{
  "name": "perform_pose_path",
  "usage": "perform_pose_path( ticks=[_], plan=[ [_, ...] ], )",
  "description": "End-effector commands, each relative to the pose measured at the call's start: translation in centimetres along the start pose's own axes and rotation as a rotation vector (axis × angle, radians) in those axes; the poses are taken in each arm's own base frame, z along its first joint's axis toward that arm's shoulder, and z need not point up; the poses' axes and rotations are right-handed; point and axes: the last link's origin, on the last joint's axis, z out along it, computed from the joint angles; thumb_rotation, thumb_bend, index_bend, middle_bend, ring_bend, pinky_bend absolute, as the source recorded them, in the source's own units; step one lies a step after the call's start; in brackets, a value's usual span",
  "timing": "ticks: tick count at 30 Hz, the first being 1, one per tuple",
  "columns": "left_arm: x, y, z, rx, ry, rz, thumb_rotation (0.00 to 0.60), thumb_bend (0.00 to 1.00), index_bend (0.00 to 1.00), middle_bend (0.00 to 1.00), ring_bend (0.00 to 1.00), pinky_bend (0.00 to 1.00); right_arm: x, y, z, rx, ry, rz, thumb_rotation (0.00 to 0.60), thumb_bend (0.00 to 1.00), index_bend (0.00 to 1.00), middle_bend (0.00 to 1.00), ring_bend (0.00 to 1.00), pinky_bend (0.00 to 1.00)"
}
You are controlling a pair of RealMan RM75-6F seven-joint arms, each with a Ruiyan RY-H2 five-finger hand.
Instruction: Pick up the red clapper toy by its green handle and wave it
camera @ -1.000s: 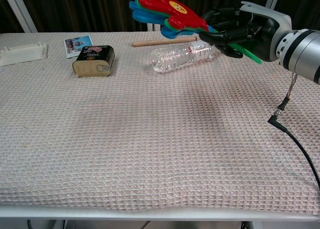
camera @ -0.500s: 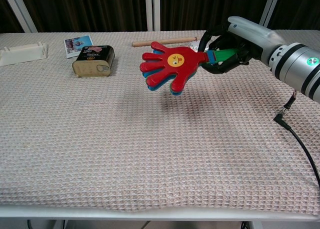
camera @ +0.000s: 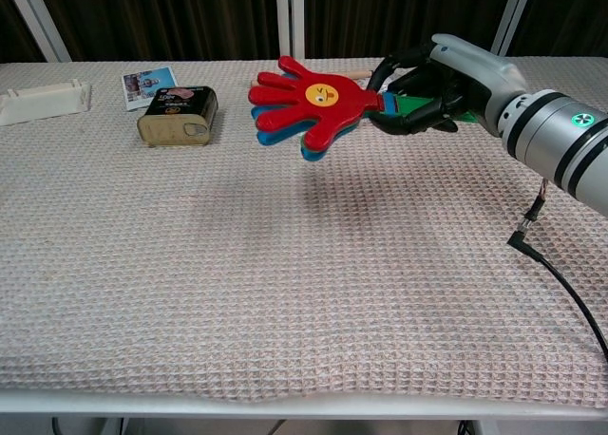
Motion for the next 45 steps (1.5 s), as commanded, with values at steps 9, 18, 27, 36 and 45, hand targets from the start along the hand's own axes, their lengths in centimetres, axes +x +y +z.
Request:
perform_pose_path(
  ticks=[9,18,27,36,45],
  plan=[
    [0.0,-0.2,-0.1,0.004,0.000,-0.001,0.600,0.16,0.03,0.06,0.00,0.04,-3.8,1.0,1.4,-0.074,0.009,0.112,0.600,0.43,0.85,0.77,0.72,0.92],
    [0.1,-0.5,-0.3,0.015,0.001,-0.005,0.600,0.16,0.03,0.06,0.00,0.04,-6.1,0.4,2.4,-0.045,-0.075,-0.009,0.600,0.20,0.53,0.52,0.40,0.68],
    [0.2,-0.7,-0.6,0.019,0.009,-0.008,0.600,0.16,0.03,0.06,0.00,0.04,-4.9,-0.1,1.8,0.004,-0.064,-0.086,0.600,0.00,0.00,0.00,0.00,0.00],
    [0.2,-0.6,-0.5,0.018,0.013,-0.002,0.600,0.16,0.03,0.06,0.00,0.04,3.1,0.0,-3.8,0.120,0.093,-0.386,0.600,0.02,0.00,0.00,0.00,0.00],
    [0.1,-0.3,0.3,0.031,0.029,0.036,0.600,0.16,0.03,0.06,0.00,0.04,10.3,5.6,-18.0,-0.260,0.221,-0.939,0.600,0.04,0.00,0.00,0.00,0.00]
  ],
)
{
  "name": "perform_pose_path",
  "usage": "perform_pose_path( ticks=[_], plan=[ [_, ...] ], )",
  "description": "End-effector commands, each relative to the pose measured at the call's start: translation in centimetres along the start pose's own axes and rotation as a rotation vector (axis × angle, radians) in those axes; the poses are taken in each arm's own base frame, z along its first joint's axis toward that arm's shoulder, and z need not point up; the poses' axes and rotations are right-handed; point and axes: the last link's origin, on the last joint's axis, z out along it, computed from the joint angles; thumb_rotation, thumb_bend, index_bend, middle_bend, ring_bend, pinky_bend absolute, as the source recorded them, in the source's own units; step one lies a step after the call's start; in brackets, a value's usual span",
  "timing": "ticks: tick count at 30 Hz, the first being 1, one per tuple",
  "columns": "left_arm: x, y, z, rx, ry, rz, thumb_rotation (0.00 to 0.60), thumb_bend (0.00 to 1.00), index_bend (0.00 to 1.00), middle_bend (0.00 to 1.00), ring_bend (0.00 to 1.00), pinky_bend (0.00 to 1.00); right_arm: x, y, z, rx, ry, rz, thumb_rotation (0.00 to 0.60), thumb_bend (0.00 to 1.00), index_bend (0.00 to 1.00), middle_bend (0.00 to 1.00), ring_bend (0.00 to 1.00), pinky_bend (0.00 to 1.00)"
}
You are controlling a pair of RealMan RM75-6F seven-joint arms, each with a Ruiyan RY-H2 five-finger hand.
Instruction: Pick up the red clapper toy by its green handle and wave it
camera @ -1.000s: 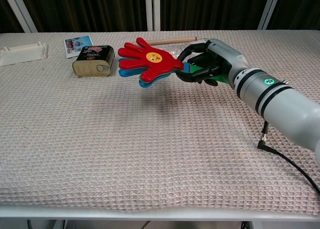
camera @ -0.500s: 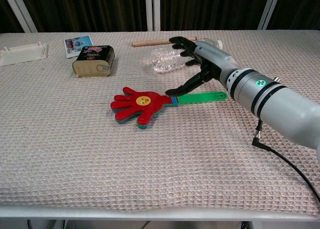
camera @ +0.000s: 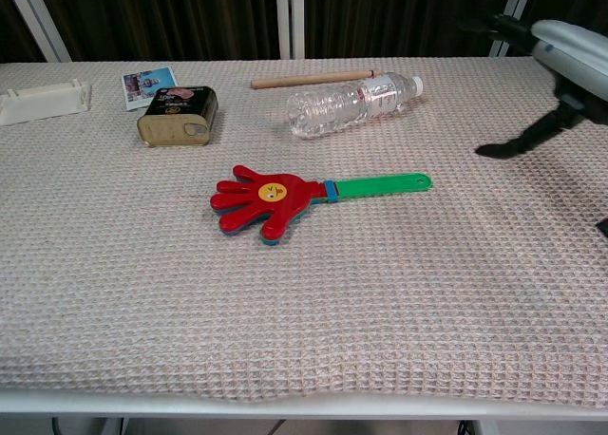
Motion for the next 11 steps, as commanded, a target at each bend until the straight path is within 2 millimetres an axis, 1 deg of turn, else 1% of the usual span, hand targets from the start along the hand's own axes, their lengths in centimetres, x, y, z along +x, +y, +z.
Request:
perform_pose_path(
  ticks=[1,4,5,7,11],
  plan=[
    [-0.1,0.1,0.3,0.001,0.007,0.010,0.600,0.16,0.03,0.06,0.00,0.04,2.6,5.9,-9.7,-0.243,-0.011,-0.254,0.600,0.04,0.00,0.00,0.00,0.00],
    [-0.2,0.1,0.4,0.004,0.007,0.030,0.600,0.16,0.03,0.06,0.00,0.03,3.0,7.4,-11.8,-0.308,0.006,-0.238,0.600,0.05,0.00,0.00,0.00,0.00],
    [-0.2,0.1,0.4,0.006,0.007,0.030,0.600,0.16,0.03,0.06,0.00,0.03,3.1,7.7,-12.2,-0.323,0.010,-0.228,0.600,0.05,0.00,0.00,0.00,0.00],
    [-0.2,0.1,0.4,0.010,0.006,0.030,0.600,0.16,0.03,0.06,0.00,0.03,3.3,8.3,-12.8,-0.343,0.025,-0.222,0.600,0.05,0.00,0.00,0.00,0.00],
    [-0.5,0.1,0.4,0.015,-0.001,0.045,0.600,0.16,0.03,0.06,0.00,0.03,3.8,9.1,-13.1,-0.354,0.058,-0.233,0.600,0.05,0.00,0.00,0.00,0.00]
  ],
)
